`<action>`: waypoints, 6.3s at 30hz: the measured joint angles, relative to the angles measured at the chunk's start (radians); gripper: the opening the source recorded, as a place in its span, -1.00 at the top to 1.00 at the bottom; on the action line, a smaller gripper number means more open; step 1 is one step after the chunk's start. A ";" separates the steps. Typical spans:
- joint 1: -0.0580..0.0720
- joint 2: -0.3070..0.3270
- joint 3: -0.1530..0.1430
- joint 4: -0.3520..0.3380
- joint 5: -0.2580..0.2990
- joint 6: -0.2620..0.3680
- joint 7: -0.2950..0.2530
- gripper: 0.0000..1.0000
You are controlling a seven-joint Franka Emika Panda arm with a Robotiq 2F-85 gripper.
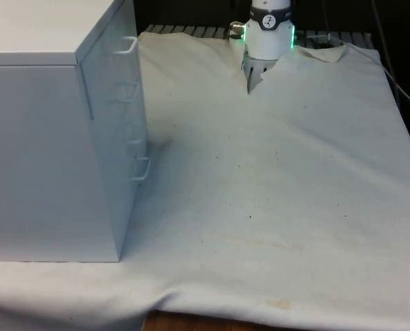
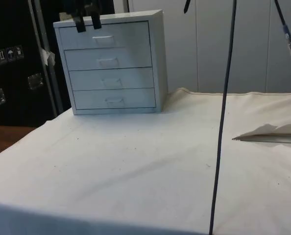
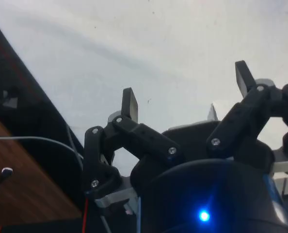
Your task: Open the drawer, then close it.
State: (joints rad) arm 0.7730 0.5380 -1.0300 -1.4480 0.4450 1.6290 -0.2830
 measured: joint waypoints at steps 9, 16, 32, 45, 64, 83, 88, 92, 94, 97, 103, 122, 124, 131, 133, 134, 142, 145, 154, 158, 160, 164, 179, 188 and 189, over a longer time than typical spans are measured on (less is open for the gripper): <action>-0.020 0.034 -0.001 0.011 0.021 0.045 -0.015 -1.00; -0.031 0.063 -0.001 0.032 0.032 0.079 -0.021 -1.00; -0.030 0.079 -0.002 0.035 -0.022 0.106 -0.083 -1.00; -0.031 0.097 -0.011 0.035 -0.078 0.147 -0.096 -1.00; -0.024 0.120 -0.026 0.013 -0.123 0.229 -0.097 -1.00; -0.010 0.120 -0.026 -0.035 -0.204 0.311 -0.102 -1.00; -0.009 0.120 -0.028 -0.061 -0.237 0.337 -0.102 -1.00; -0.010 0.120 -0.031 -0.073 -0.250 0.350 -0.102 -1.00; -0.010 0.121 -0.036 -0.087 -0.258 0.371 -0.102 -1.00; -0.010 0.121 -0.042 -0.099 -0.261 0.393 -0.103 -1.00; -0.015 0.121 -0.046 -0.117 -0.261 0.438 -0.105 -1.00; -0.027 0.137 -0.048 -0.194 -0.260 0.593 -0.104 -1.00; -0.027 0.148 -0.050 -0.191 -0.262 0.596 -0.104 -1.00; -0.024 0.160 -0.053 -0.189 -0.282 0.599 -0.089 -1.00; -0.023 0.163 -0.053 -0.189 -0.289 0.600 -0.084 -0.97; -0.023 0.165 -0.053 -0.189 -0.292 0.602 -0.081 -0.89; -0.024 0.178 -0.056 -0.189 -0.297 0.613 -0.074 -0.04; -0.024 0.180 -0.062 -0.187 -0.304 0.618 -0.073 0.33; -0.018 0.182 -0.068 -0.181 -0.330 0.623 -0.053 1.00; -0.006 0.181 -0.068 -0.175 -0.349 0.611 -0.028 1.00; 0.004 0.180 -0.068 -0.174 -0.369 0.607 -0.006 1.00; 0.018 0.176 -0.069 -0.171 -0.386 0.598 0.019 1.00; 0.073 0.173 -0.057 -0.152 -0.459 0.536 0.122 1.00; 0.097 0.173 -0.025 -0.144 -0.516 0.505 0.198 1.00; 0.098 0.173 -0.022 -0.143 -0.523 0.504 0.206 1.00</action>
State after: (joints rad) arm 0.8710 0.7110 -1.0520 -1.5910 -0.0780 2.1330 -0.0770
